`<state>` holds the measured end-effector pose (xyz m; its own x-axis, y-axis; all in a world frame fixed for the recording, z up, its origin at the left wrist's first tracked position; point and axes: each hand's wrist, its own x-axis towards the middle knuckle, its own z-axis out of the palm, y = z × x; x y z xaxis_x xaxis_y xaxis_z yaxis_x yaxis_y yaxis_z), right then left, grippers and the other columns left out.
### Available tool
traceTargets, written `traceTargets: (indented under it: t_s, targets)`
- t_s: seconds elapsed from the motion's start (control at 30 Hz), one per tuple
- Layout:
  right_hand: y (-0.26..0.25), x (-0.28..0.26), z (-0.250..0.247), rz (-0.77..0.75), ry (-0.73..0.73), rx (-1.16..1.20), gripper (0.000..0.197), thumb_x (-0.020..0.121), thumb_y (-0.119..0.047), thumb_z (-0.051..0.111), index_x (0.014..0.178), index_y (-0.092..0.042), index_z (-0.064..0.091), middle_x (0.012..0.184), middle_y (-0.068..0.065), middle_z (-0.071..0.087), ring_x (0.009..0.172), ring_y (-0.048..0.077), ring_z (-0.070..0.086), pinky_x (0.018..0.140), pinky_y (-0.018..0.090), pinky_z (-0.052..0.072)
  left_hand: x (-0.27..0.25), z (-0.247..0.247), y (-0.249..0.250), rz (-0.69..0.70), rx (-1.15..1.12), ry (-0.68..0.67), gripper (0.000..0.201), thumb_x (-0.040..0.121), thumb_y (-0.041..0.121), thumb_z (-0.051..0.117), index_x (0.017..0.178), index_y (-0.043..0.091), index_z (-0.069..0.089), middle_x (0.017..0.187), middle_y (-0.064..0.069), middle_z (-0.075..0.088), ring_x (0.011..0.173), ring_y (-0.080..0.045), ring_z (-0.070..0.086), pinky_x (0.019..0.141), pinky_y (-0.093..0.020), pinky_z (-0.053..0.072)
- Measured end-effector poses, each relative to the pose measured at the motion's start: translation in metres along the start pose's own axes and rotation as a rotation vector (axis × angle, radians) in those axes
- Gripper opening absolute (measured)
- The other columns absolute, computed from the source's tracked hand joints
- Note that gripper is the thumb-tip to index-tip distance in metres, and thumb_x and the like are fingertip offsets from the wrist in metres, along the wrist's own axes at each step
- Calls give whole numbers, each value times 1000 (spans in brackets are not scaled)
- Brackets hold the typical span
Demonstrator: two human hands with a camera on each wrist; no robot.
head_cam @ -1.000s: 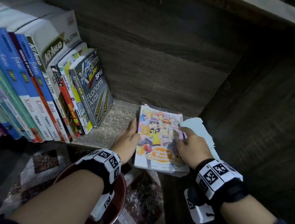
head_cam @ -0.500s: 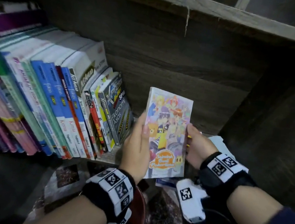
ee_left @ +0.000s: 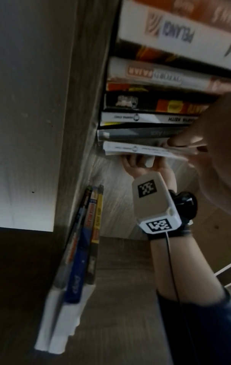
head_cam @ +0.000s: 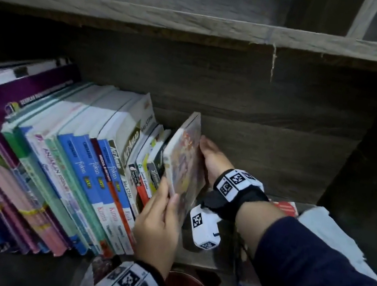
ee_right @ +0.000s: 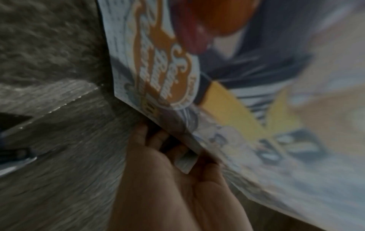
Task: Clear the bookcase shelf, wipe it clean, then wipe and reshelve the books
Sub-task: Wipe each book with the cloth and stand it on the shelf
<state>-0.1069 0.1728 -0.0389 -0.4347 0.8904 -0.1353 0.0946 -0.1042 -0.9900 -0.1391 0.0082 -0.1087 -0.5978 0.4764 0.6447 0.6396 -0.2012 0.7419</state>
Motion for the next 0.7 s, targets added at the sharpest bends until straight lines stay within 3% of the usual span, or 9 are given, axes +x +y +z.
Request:
traceTargets:
  t_s: [0.07,0.13,0.23,0.33,0.43,0.5,0.57,0.63,0.7]
  targets:
    - [8,2,8,-30,12,-243,47,99,-47,40,140,-26,47,146,11,41,131,29,43,114,40,31,-3,2,-5,59,77,-8,50,88,11,59,134,-5,48,117,-20,66,106,-22,66,92,-22,48]
    - [20,-1,8,-59,69,-379,46,98,-49,39,139,-30,47,145,11,36,132,31,40,114,38,28,-6,3,-8,59,95,-8,54,88,13,59,137,-4,44,116,-21,66,104,-31,68,87,-32,50]
    - [44,-10,3,0,183,-307,38,94,-44,52,129,-29,53,128,3,41,118,26,49,106,36,39,-7,5,-8,65,61,35,59,90,12,58,143,4,34,129,-6,55,111,-29,65,89,-36,52]
    - [65,-17,3,66,104,-356,36,86,-53,50,114,-34,61,121,1,61,116,28,57,101,41,45,-8,4,-7,85,66,45,64,91,12,58,148,12,29,135,-5,52,112,-26,64,92,-36,54]
    - [57,-30,5,124,-10,-292,38,98,-38,43,135,-31,52,127,-6,55,120,18,52,102,34,43,-8,0,0,89,88,6,68,95,20,53,154,27,20,147,-9,45,124,-24,57,92,-41,55]
    - [57,-30,3,139,-46,-249,40,102,-26,41,141,-31,46,129,-5,54,120,15,50,96,28,41,-8,-2,4,135,144,-14,64,96,21,52,153,19,24,152,-6,35,128,-19,51,96,-34,53]
    - [56,-29,6,141,-58,-236,44,100,-26,44,144,-35,41,141,-6,49,126,16,48,103,30,39,-8,-2,6,196,199,-44,61,94,13,58,149,5,31,145,-14,36,122,-8,44,102,-16,41]
    - [63,-21,12,133,-76,-308,52,93,-40,46,144,-43,35,149,-3,41,133,22,43,111,40,35,-7,-2,6,196,249,-65,67,86,0,66,145,-3,35,137,-18,36,107,-2,38,98,-13,36]
    - [76,-2,14,142,-101,-339,67,77,-58,45,142,-53,28,154,1,33,138,27,36,113,47,31,-7,-1,6,167,301,-84,73,81,-9,66,146,-5,33,133,-18,35,94,-4,35,87,-16,41]
